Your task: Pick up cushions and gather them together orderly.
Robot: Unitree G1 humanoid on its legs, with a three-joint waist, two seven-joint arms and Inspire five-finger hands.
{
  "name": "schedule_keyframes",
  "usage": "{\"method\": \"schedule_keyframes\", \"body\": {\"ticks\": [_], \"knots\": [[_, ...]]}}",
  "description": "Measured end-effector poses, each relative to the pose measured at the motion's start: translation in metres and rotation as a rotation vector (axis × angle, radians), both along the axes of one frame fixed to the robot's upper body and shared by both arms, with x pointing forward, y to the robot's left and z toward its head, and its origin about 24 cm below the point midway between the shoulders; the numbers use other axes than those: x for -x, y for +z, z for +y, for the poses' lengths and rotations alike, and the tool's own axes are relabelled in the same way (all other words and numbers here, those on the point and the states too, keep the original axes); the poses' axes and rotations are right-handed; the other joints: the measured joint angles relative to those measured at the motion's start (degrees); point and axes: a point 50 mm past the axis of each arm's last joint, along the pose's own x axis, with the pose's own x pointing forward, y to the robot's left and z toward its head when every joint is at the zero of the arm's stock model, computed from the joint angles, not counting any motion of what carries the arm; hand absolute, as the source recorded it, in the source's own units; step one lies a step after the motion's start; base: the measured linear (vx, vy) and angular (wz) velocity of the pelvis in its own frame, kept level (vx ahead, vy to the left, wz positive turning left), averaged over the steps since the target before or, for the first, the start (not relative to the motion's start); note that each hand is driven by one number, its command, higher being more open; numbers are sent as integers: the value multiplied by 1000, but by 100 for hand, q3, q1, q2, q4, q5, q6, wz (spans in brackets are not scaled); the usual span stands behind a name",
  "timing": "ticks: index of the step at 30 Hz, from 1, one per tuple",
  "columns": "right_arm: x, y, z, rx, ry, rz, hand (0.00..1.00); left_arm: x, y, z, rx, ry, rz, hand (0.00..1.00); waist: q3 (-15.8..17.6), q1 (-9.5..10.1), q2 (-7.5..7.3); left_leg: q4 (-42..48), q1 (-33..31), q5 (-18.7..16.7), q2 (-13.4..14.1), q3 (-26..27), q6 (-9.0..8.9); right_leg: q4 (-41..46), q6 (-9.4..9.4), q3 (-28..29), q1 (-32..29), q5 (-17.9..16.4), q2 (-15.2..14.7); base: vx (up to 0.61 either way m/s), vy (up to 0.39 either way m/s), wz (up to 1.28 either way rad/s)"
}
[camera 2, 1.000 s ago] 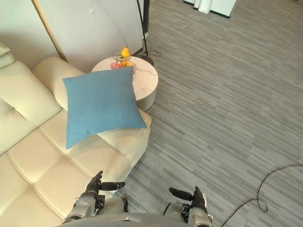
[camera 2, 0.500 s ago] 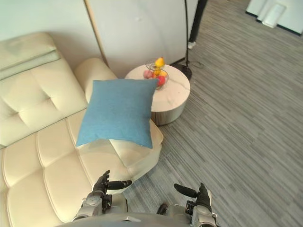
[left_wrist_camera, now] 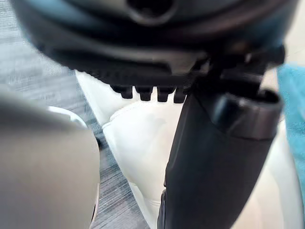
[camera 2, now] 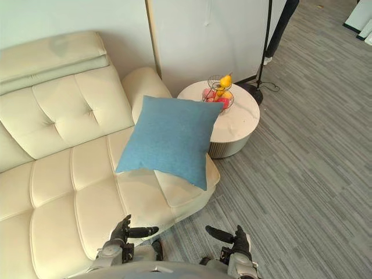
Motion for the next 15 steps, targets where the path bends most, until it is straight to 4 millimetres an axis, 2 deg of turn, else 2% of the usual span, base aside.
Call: {"method": "schedule_keyframes", "body": {"ticks": [4, 8, 11, 12, 15], "knots": [[1, 0, -6, 17, -11, 5, 100, 7, -2, 7, -20, -2, 25, 100, -96, -100, -128, -859, 308, 469, -181, 13, 54, -255, -4, 27, 9, 196, 18, -44, 20, -1], [-3, 4, -22, 57, -20, -11, 100, 10, -3, 8, -23, -5, 39, 100, -153, -137, -104, -1248, 431, 676, -260, 0, 99, -383, 20, 62, 4, 317, 45, -48, 32, -1], [-22, 22, -47, 136, -29, -113, 100, 10, 0, 25, -67, -3, 35, 100, -163, -202, -73, -1471, 486, 757, -308, -96, 58, -390, 48, 125, -49, 344, 34, -56, 39, -2], [-36, 36, -59, 183, -23, -189, 100, 11, 5, 40, -104, 10, 19, 100, -175, -238, -57, -1521, 452, 776, -328, -177, 56, -388, 48, 177, -121, 345, 41, -22, 24, -6], [-53, 58, -78, 260, -12, -296, 100, 4, 17, 63, -161, 57, -39, 100, -189, -242, -20, -1558, 384, 822, -334, -216, 65, -408, 48, 227, -206, 345, 71, 5, 4, 2]]}}
